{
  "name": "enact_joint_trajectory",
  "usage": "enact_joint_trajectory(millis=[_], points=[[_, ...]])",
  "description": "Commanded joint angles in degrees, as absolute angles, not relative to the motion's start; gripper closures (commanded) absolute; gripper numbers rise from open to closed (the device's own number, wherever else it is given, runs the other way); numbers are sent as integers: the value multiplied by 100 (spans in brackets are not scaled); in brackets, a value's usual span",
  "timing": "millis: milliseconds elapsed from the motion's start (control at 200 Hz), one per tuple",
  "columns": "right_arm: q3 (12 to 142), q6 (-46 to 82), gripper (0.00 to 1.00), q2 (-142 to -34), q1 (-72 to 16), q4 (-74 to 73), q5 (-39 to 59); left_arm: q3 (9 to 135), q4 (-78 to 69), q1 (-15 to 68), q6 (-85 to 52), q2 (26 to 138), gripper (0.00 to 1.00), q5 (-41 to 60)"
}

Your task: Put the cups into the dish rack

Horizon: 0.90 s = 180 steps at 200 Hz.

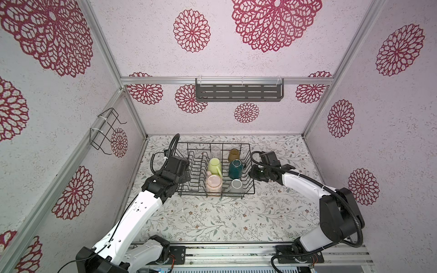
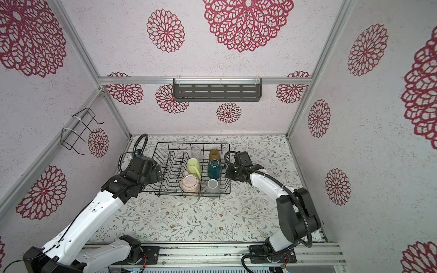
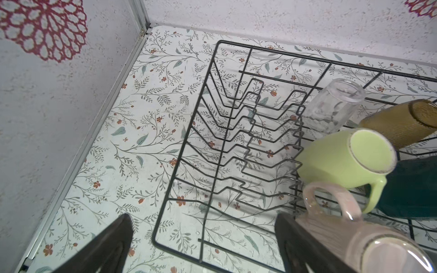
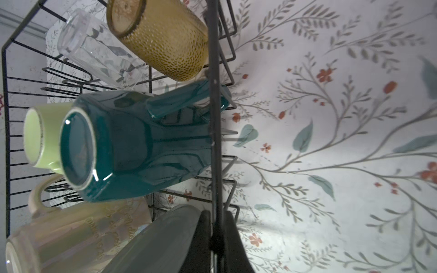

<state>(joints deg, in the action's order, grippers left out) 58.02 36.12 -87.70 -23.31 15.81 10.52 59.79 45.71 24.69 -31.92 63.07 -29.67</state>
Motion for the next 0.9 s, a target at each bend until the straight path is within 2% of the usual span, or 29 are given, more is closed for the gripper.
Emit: enact_joint_trajectory(millis=[0, 240, 480, 746, 896], points=[[5773, 3799, 100, -8262, -1775, 1648, 592, 5872, 4420, 2446, -3198, 6300, 3, -2926], [5446, 3243, 100, -7820, -1104, 1996, 591, 5888, 4244, 2444, -3141, 6420, 3, -2841], [5626, 2628, 100, -7846, -692, 2510, 566, 5806, 3944, 2282, -3145, 6434, 3, -2512], [5781, 2544, 54, -7572, -638, 2652, 387, 5306, 3305, 1568, -3339, 6434, 3, -1697], [5807, 2584, 43, -7206, -718, 2856, 293, 4949, 2836, 1095, -3568, 6484, 3, -1268]])
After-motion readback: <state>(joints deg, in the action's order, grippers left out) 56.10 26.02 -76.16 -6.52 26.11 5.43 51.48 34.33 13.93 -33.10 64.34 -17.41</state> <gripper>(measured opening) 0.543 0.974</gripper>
